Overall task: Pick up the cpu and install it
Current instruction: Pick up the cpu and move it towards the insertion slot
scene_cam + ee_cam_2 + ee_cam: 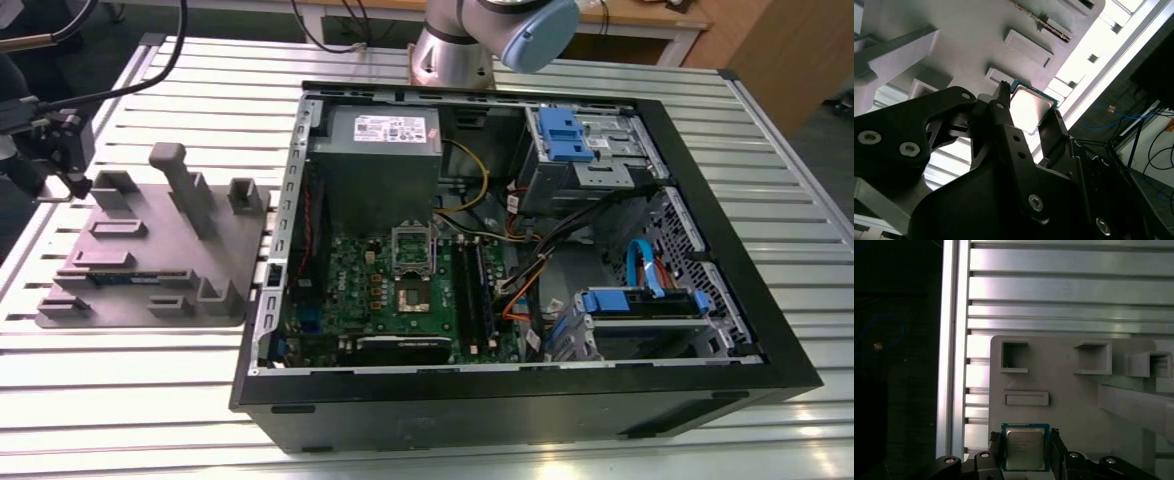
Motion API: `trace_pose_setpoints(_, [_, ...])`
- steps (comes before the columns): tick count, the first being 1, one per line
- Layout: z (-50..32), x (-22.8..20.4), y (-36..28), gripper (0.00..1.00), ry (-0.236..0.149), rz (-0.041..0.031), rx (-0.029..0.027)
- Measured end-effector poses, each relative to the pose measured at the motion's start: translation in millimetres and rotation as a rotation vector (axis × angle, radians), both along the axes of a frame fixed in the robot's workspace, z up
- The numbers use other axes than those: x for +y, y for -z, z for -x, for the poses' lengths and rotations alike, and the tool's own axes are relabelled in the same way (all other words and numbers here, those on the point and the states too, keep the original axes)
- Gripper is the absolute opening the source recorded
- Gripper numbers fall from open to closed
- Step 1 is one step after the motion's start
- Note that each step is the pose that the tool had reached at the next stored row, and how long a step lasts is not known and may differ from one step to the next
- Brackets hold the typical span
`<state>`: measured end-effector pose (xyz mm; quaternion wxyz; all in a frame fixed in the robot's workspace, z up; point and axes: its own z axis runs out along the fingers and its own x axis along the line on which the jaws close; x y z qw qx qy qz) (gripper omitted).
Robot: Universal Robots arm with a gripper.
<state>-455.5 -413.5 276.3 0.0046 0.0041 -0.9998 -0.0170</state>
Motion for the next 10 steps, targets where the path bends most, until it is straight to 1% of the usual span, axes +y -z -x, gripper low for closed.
trace_pose_setpoints(10, [0.0, 0.0, -5.6, 0.47, 0.000, -0.0001, 0.0000])
